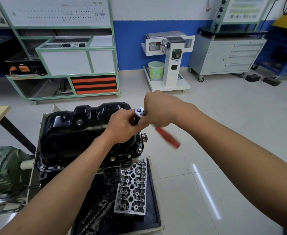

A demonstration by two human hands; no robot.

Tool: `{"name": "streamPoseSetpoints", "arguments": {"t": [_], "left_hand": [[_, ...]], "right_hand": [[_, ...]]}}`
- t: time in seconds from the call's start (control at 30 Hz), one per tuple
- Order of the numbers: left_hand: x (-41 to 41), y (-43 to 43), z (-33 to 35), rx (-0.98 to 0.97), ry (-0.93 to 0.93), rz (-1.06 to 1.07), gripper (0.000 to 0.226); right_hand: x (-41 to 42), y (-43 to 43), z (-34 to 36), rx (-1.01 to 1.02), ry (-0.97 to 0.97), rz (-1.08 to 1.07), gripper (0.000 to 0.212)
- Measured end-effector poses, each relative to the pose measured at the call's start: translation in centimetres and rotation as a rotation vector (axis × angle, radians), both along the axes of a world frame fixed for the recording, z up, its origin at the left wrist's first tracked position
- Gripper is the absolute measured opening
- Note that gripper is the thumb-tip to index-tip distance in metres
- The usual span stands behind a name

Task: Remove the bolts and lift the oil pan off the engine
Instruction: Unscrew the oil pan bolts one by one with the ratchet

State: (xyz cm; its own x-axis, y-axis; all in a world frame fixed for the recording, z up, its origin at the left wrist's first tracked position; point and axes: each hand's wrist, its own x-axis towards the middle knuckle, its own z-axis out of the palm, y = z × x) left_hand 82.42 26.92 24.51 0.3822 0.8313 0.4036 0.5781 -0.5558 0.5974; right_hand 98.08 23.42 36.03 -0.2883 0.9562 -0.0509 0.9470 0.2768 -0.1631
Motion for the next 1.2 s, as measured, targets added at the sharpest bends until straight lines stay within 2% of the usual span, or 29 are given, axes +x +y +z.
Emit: {"name": "streamPoseSetpoints", "arguments": {"t": [0.07, 0.17, 0.4, 0.53, 0.63, 0.7, 0.8, 0.93, 1.0, 1.07, 1.13, 1.2], "left_hand": [[-0.1, 0.0, -0.1, -0.013, 0.03, 0.006, 0.025], [-0.2, 0.2, 0.0, -0.063, 0.034, 0.002, 0.018], [-0.2, 0.1, 0.2, -0.093, 0.058, 0.021, 0.03], [0.0, 0.0, 0.3, -0.099, 0.04, 0.039, 0.032], [0.1, 0.2, 0.2, -0.095, 0.028, 0.054, 0.029], [0.1, 0.2, 0.0, -0.083, 0.035, 0.059, 0.022], [0.0, 0.3, -0.3, -0.052, 0.031, 0.072, 0.027], [0.2, 0.1, -0.2, -0.054, -0.026, 0.071, 0.028], [0.4, 0.0, -0.1, -0.05, -0.04, 0.073, 0.022], [0.4, -0.1, -0.1, -0.032, -0.032, 0.072, 0.027], [0.3, 0.0, -0.1, -0.031, -0.033, 0.061, 0.031], [0.2, 0.0, -0.1, -0.036, -0.025, 0.045, 0.022]], "right_hand": [[0.3, 0.1, 0.1, 0.108, -0.138, 0.07, 0.008], [0.7, 0.5, 0.0, 0.224, -0.221, 0.105, 0.033], [0.6, 1.3, -0.4, 0.191, -0.097, 0.338, 0.052], [0.6, 1.1, -0.4, 0.18, -0.16, 0.202, 0.04], [1.0, 0.5, 0.0, 0.238, -0.218, 0.031, 0.007], [1.3, 0.2, -0.1, 0.165, -0.193, -0.004, 0.029], [0.9, -0.2, -0.8, -0.025, -0.022, -0.035, 0.04], [-0.3, -0.7, -2.8, -0.101, 0.194, -0.118, 0.056], [-0.5, -0.7, -3.1, -0.081, 0.234, -0.152, 0.057], [-0.4, -0.5, -3.0, -0.083, 0.238, -0.159, 0.052], [-0.3, -0.4, -2.7, -0.085, 0.212, -0.128, 0.046], [0.0, -0.3, -2.0, -0.096, 0.148, -0.058, 0.042]]}}
